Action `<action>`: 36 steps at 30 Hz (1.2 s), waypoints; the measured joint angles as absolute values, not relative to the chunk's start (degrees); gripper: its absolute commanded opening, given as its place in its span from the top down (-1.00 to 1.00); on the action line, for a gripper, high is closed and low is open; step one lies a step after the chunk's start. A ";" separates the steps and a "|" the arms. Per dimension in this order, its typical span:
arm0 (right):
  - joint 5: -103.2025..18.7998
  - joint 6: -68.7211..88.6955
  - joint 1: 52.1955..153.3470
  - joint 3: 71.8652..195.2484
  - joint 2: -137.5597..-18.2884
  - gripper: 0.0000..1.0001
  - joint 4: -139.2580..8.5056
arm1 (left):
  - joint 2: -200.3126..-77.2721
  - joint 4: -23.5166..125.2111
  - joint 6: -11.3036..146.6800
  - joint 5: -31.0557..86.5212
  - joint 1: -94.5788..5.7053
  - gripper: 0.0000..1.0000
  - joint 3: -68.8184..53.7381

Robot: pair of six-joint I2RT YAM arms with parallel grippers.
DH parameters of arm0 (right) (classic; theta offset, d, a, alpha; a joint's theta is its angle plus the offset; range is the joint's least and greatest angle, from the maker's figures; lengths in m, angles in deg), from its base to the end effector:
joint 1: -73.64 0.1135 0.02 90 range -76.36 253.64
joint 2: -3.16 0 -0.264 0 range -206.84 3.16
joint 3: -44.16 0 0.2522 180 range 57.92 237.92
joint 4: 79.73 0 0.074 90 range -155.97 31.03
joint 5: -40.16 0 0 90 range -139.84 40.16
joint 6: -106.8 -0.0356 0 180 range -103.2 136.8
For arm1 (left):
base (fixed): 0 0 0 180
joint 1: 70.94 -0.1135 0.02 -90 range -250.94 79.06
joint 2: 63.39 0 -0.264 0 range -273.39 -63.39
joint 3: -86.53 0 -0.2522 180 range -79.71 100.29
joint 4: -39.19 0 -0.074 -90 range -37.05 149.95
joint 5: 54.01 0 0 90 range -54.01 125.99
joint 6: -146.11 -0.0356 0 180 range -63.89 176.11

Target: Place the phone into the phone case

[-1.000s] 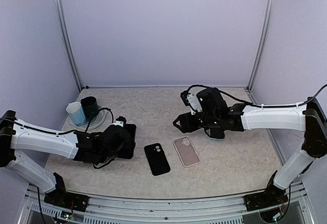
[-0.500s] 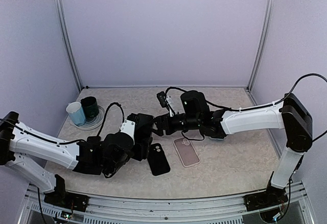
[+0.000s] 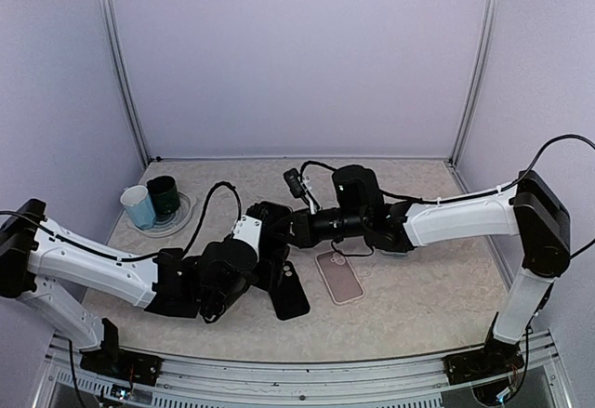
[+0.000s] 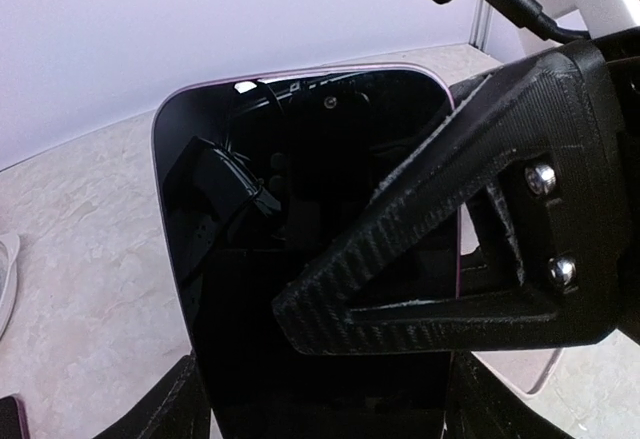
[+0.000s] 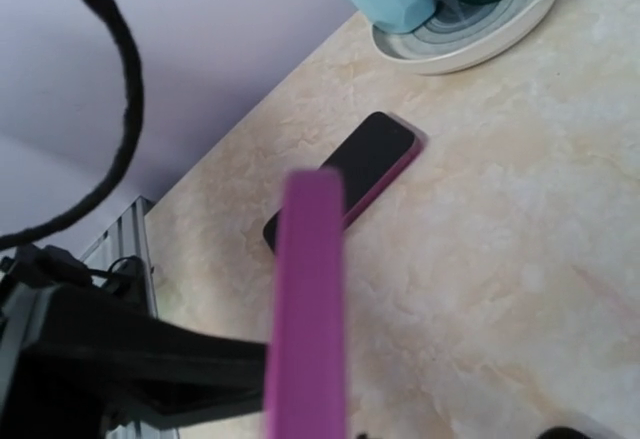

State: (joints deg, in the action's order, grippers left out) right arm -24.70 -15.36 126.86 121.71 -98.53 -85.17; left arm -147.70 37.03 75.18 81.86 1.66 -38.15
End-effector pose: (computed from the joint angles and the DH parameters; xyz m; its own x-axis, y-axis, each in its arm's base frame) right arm 0.2299 0.3328 0.2348 -0.6767 -0.1004 -0.7294 -0.7156 0.3227 0.6195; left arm 0.1149 -0.2811 0.2094 -0.2821 0.1393 -0.9492 0.4028 0.9152 0.0146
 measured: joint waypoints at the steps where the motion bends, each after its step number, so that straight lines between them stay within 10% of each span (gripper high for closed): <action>1: -24.28 -15.30 126.46 121.10 -97.68 1.00 -84.93 | -147.96 36.83 74.94 81.49 1.73 -0.52 -37.65; 5: -23.25 -13.68 124.36 117.82 -92.39 1.00 -82.79 | -149.51 36.74 73.71 79.04 1.97 -0.95 -34.15; 14: -31.56 -6.29 108.91 109.63 -75.30 1.00 -64.82 | -156.27 41.14 72.91 72.53 2.38 -0.98 -22.30; 23: -42.05 -4.48 105.37 107.59 -67.43 1.00 -47.93 | -174.87 50.38 71.53 54.71 2.65 -0.25 -8.20; 36: -44.94 -2.68 101.85 103.68 -61.55 1.00 -41.11 | -192.09 62.32 66.57 43.65 2.25 -0.17 12.84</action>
State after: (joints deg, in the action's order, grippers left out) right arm -44.94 -2.68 101.85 103.68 -61.55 -41.11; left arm -192.09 62.32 66.57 43.65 2.25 12.84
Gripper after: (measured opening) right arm 0.091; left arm 0.649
